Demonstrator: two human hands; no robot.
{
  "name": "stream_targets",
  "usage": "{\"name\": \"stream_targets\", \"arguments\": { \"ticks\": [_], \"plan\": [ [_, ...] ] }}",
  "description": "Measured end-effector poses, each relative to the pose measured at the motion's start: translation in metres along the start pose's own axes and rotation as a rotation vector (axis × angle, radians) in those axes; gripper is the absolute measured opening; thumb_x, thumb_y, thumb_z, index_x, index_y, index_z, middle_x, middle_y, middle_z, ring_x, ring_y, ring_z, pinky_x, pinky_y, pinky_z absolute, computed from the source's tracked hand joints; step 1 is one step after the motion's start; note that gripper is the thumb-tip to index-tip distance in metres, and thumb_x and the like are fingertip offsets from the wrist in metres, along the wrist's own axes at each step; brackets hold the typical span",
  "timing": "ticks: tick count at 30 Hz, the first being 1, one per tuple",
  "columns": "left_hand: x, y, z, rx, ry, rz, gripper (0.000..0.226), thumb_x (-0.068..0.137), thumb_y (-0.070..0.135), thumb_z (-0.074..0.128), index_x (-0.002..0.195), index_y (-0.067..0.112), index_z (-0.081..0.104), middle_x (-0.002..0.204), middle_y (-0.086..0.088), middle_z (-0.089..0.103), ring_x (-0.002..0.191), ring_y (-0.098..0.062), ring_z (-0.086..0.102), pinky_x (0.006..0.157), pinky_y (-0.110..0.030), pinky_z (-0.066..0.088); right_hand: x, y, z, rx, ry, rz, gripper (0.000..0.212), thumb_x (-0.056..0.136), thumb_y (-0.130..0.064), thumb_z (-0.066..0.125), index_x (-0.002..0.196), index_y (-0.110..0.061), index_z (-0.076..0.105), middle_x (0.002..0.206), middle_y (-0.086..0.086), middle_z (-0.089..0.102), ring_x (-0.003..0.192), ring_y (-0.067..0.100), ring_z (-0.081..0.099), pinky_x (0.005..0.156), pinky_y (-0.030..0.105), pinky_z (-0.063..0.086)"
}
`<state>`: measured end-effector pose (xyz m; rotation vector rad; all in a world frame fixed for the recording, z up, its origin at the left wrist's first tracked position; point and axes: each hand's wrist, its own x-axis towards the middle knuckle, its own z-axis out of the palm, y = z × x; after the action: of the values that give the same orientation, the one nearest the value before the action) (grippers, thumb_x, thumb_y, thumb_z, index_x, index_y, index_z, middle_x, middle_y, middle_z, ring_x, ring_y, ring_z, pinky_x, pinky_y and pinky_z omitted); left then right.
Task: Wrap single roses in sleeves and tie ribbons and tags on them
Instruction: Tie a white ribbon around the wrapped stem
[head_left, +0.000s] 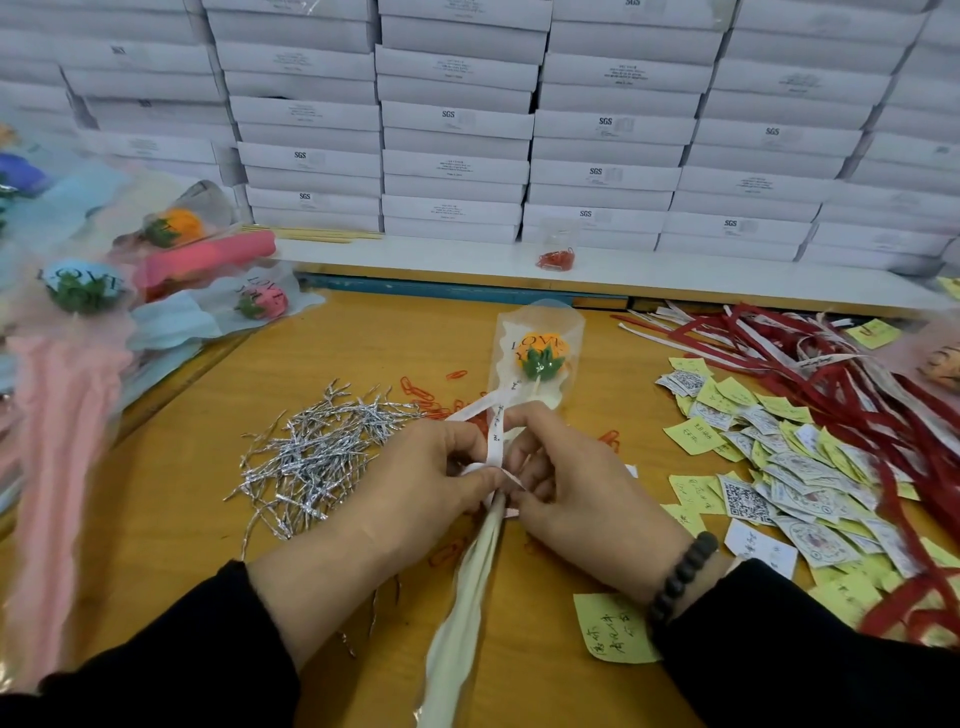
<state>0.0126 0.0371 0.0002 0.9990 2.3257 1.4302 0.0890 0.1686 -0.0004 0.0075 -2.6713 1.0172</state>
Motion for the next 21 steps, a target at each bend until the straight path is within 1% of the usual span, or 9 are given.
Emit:
{"name": "stream_targets", "arguments": {
  "ticks": [3,5,8,10,12,14,16,18,21],
  "plan": [
    [0.0001,0.0009,-0.0013,-0.039,-0.027,-0.013,0.025,0.082,0.003,0.066,0.061,0.016,0.06,0.059,-0.004,0.062,0.055,-0.016,0.056,0.063,-0.034,0.051,0.0007,0.0005,-0.0007,0.005,-0.01,0.004,0.055,0.082,0.002,0.057,0.094,-0.047,0.036,0.085,-0.013,0.052,0.075,-0.001,0.053,0.067,0.015,0.046],
    [0.0002,0.0016,-0.0017,-0.072,-0.043,-0.024,0.028,0.082,-0.001,0.064,0.06,0.016,0.058,0.057,0.001,0.06,0.05,-0.012,0.053,0.056,-0.025,0.047,0.0003,0.0006,-0.0013,0.014,-0.017,0.003,0.055,0.083,0.003,0.057,0.093,-0.047,0.037,0.086,-0.012,0.054,0.076,0.0,0.053,0.069,0.015,0.045],
    [0.0,0.0022,-0.002,-0.085,-0.059,-0.026,0.027,0.082,-0.001,0.065,0.061,0.015,0.059,0.053,0.006,0.059,0.045,-0.008,0.05,0.049,-0.017,0.043,-0.0006,0.0008,-0.0032,-0.001,-0.001,-0.003,0.05,0.083,0.008,0.049,0.101,-0.038,0.045,0.087,-0.01,0.057,0.078,0.002,0.052,0.07,0.012,0.042],
    [-0.0002,0.0022,-0.0016,-0.072,-0.062,-0.02,0.027,0.083,0.001,0.065,0.061,0.016,0.059,0.053,0.003,0.059,0.044,-0.008,0.049,0.048,-0.018,0.041,-0.0006,0.0011,-0.0039,-0.037,0.017,-0.014,0.048,0.081,0.009,0.044,0.11,-0.029,0.049,0.087,-0.009,0.058,0.081,0.005,0.052,0.072,0.017,0.042],
    [0.0,0.0012,-0.0013,-0.036,-0.049,-0.023,0.029,0.083,0.006,0.067,0.058,0.019,0.057,0.054,-0.005,0.058,0.047,-0.011,0.05,0.05,-0.021,0.039,-0.0002,0.0013,-0.0034,-0.08,0.021,-0.029,0.047,0.081,0.009,0.043,0.115,-0.024,0.05,0.089,-0.008,0.057,0.085,0.009,0.051,0.075,0.022,0.042],
    [-0.0003,0.0006,-0.0014,-0.026,-0.038,-0.027,0.031,0.083,0.006,0.067,0.057,0.019,0.056,0.05,0.001,0.056,0.045,-0.009,0.049,0.049,-0.021,0.039,0.0003,0.0019,-0.0025,-0.086,0.011,-0.037,0.046,0.083,0.008,0.044,0.117,-0.023,0.05,0.092,-0.007,0.056,0.085,0.007,0.049,0.075,0.019,0.04],
    [-0.0009,0.0008,-0.0011,-0.01,-0.041,-0.018,0.029,0.082,0.004,0.067,0.058,0.018,0.057,0.049,0.01,0.054,0.045,-0.004,0.047,0.049,-0.02,0.039,0.0005,0.0028,-0.0022,-0.071,0.005,-0.031,0.043,0.084,0.007,0.045,0.113,-0.024,0.051,0.091,-0.009,0.057,0.084,0.006,0.051,0.073,0.018,0.04],
    [-0.0019,0.0013,-0.0004,0.051,-0.03,0.011,0.037,0.081,0.007,0.069,0.052,0.025,0.056,0.046,0.016,0.052,0.045,0.001,0.044,0.049,-0.015,0.034,0.0005,0.0038,-0.0023,-0.049,-0.002,-0.016,0.035,0.086,0.005,0.048,0.106,-0.024,0.051,0.087,-0.013,0.057,0.082,0.005,0.054,0.071,0.018,0.042],
    [-0.0004,0.0022,-0.0001,0.115,-0.034,0.035,0.045,0.081,0.012,0.069,0.045,0.035,0.056,0.041,0.015,0.044,0.044,-0.001,0.038,0.046,-0.015,0.025,0.0009,0.0051,-0.0022,0.003,0.009,-0.014,0.032,0.086,0.002,0.05,0.099,-0.026,0.044,0.083,-0.01,0.061,0.076,0.003,0.056,0.067,0.014,0.041]
  ]
}}
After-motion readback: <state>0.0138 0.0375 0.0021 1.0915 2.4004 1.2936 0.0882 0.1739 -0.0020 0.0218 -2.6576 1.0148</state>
